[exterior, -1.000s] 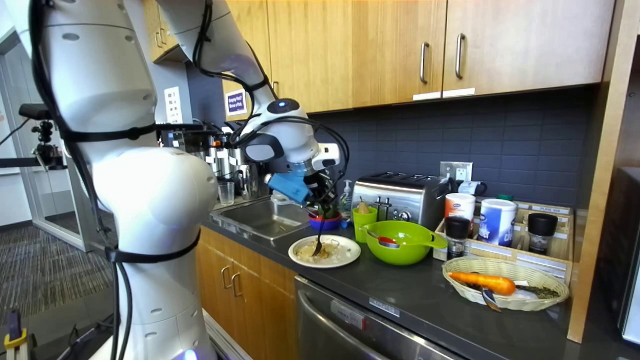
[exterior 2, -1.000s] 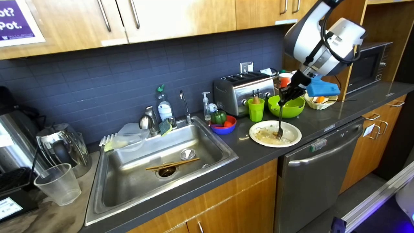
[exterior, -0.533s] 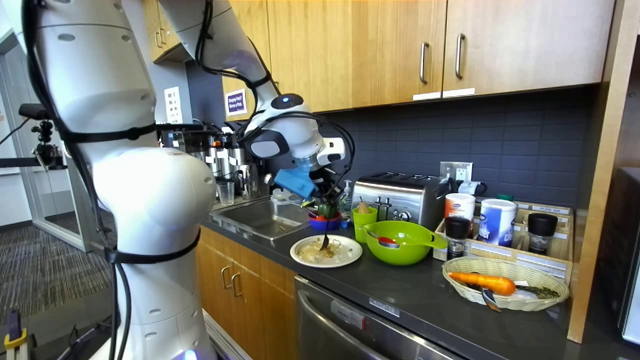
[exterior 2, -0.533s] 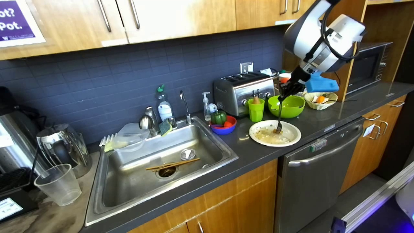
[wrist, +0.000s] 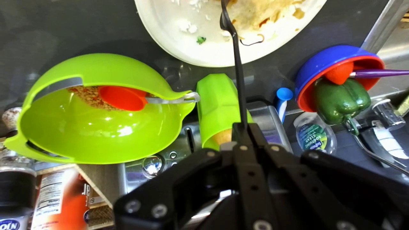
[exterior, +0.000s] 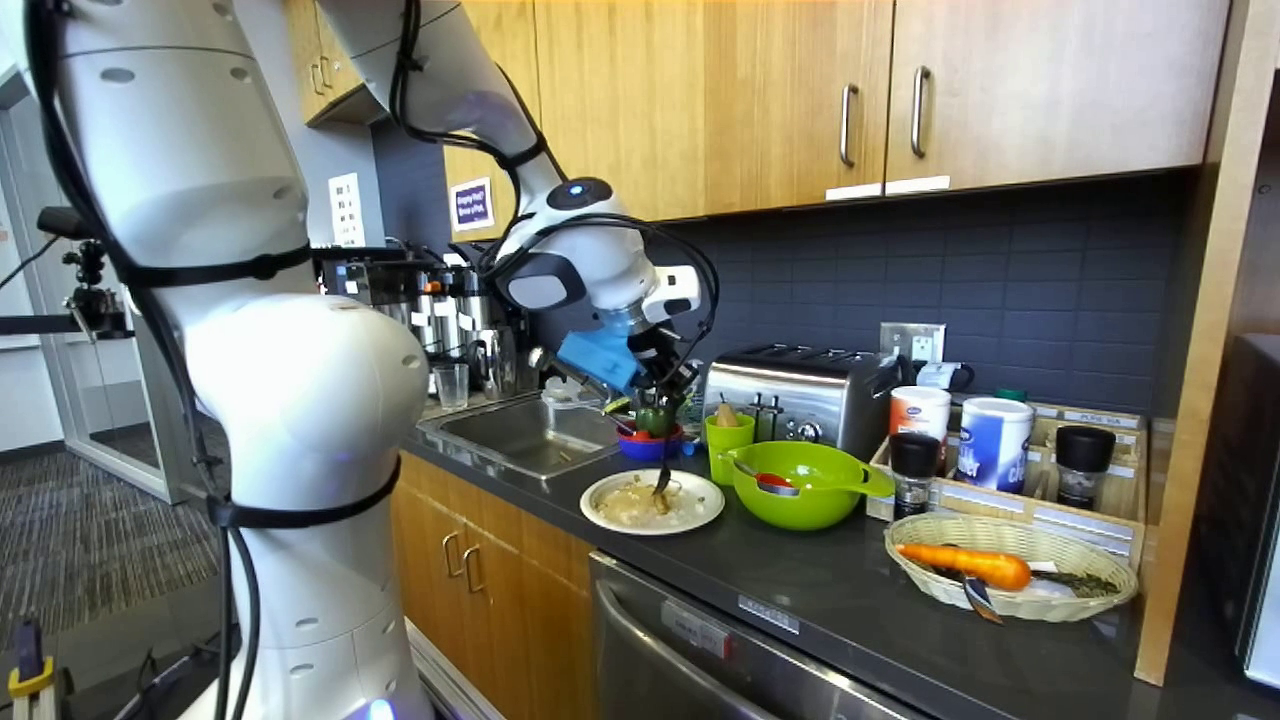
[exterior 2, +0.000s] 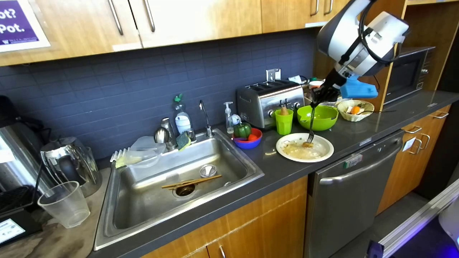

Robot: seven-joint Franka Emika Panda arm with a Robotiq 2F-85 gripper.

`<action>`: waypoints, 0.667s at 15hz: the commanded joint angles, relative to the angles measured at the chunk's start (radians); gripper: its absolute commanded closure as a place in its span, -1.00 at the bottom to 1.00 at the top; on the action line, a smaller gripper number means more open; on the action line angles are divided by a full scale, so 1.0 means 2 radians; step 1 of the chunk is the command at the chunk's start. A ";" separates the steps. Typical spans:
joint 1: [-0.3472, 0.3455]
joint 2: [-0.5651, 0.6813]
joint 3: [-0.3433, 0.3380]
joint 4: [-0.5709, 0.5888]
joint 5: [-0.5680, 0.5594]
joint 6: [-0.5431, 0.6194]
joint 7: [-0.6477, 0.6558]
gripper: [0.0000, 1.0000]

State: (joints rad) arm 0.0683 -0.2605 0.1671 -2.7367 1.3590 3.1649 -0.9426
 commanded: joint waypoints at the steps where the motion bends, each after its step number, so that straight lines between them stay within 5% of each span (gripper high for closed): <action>1: -0.005 -0.013 0.003 -0.005 -0.008 0.000 0.013 0.98; 10: -0.007 -0.005 0.010 -0.006 -0.014 0.009 0.021 0.98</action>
State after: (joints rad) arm 0.0631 -0.2643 0.1694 -2.7378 1.3550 3.1660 -0.9316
